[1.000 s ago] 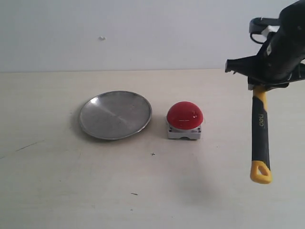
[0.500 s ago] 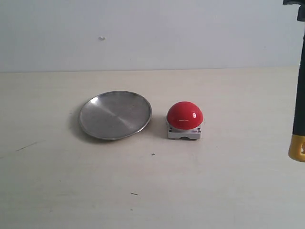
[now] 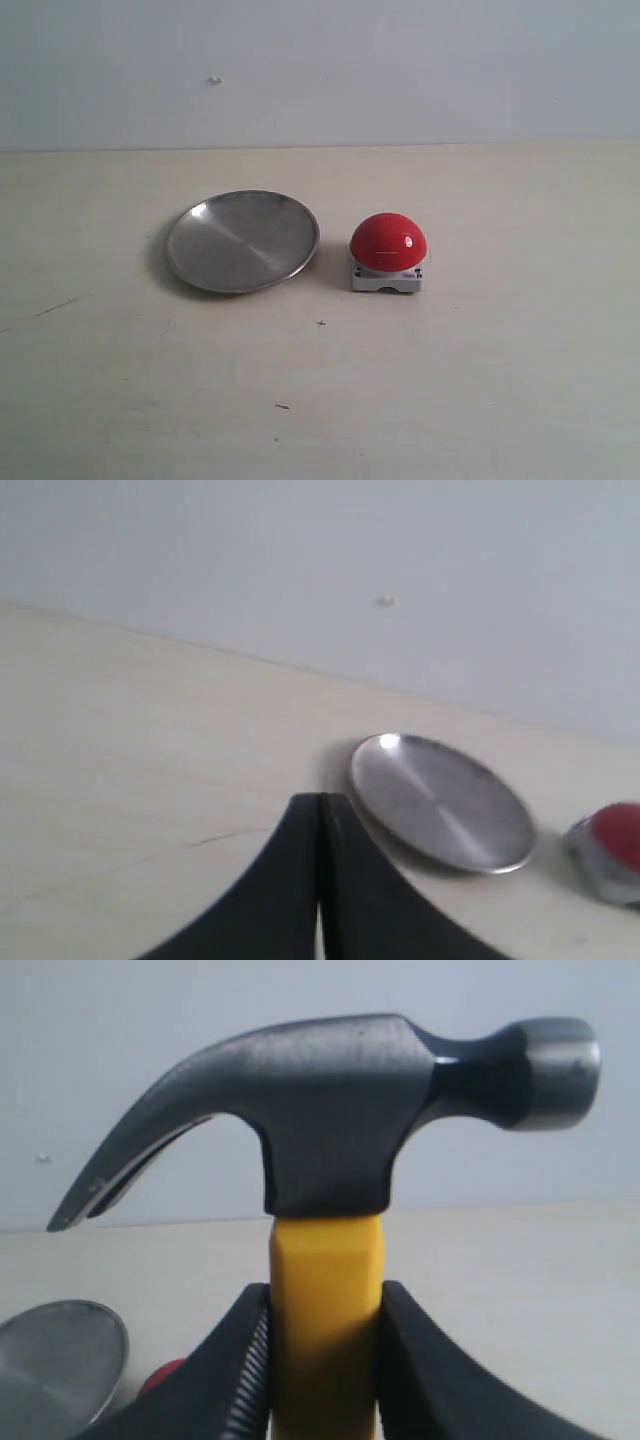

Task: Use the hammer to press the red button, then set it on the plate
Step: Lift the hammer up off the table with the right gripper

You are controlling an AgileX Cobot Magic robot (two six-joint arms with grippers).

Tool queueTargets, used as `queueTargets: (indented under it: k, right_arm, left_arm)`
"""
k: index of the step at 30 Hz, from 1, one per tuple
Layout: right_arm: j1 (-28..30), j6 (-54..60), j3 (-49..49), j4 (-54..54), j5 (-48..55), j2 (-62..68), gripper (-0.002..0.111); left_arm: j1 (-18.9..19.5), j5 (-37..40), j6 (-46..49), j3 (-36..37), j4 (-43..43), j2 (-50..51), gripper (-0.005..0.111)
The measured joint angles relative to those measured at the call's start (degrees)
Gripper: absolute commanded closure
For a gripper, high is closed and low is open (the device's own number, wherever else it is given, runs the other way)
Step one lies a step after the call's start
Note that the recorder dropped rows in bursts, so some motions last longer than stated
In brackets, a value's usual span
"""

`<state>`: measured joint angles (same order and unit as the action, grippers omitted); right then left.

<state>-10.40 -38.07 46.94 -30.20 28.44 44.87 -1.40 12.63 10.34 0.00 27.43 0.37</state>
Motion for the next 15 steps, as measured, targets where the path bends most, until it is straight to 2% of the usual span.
queueTargets:
  k: [4, 8, 12, 15]
  right_arm:
    - [-0.1, 1.2, -0.1, 1.8, -0.6, -1.0, 0.108]
    - [-0.2, 1.7, -2.2, 2.5, -2.6, -1.0, 0.108]
    - [-0.2, 1.9, -3.2, 3.2, -4.0, -1.0, 0.108]
    - [-0.2, 1.9, -3.4, 3.3, -4.8, -1.0, 0.108]
  left_arm:
    - [0.0, -0.9, -0.7, 0.0, 16.3, 0.0, 0.107]
    - [0.0, -2.2, -0.9, 0.0, 22.3, 0.0, 0.107]
    - [0.0, -7.9, -1.1, 0.0, 32.5, 0.0, 0.107]
    - [0.0, -10.6, -1.2, -1.0, 35.8, 0.0, 0.107]
